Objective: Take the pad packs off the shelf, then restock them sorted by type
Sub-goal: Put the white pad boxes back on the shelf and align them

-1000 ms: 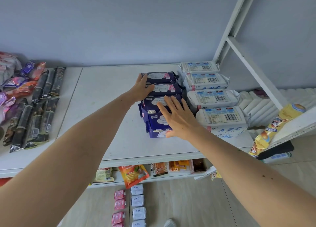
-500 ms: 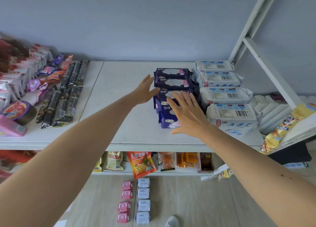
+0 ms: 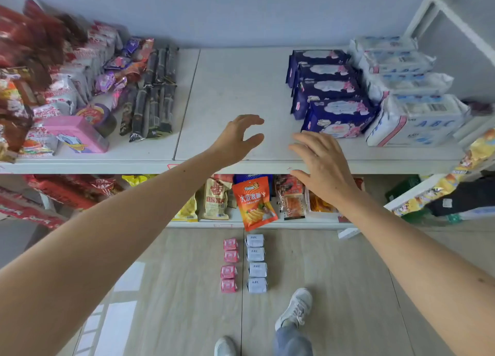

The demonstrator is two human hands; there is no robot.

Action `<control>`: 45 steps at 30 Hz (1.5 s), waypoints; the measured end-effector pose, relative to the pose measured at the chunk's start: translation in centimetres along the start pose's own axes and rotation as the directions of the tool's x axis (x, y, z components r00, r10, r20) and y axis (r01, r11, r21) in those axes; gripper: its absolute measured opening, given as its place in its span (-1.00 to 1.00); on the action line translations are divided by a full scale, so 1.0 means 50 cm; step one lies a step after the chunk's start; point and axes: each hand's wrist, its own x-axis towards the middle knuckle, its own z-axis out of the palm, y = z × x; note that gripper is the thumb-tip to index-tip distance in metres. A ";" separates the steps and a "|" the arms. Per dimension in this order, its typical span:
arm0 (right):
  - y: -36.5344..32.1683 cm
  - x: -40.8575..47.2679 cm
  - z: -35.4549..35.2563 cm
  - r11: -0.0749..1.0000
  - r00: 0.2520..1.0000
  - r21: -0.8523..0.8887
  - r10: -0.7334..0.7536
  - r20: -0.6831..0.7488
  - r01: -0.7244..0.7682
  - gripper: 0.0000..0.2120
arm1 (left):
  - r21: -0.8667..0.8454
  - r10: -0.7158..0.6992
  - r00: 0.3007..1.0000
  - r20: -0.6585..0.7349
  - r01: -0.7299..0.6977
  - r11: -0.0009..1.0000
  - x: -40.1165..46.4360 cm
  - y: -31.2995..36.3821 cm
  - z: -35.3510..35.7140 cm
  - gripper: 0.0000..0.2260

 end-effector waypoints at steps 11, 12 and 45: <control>-0.093 -0.246 0.202 0.982 0.996 0.178 0.047 0.075 -0.060 -0.62 | -0.217 -0.056 0.998 0.015 0.058 0.974 -0.231 -0.160 0.158 -0.79; -0.096 -0.271 0.231 0.979 0.994 0.194 0.047 0.103 -0.067 -0.61 | -0.199 -0.070 0.997 0.040 0.077 0.977 -0.247 -0.181 0.186 -0.79; -0.172 -0.991 1.289 0.951 0.865 0.287 -0.240 0.441 0.117 -0.40 | 0.303 -0.137 0.945 0.298 0.043 0.952 -0.428 -1.119 1.146 -0.65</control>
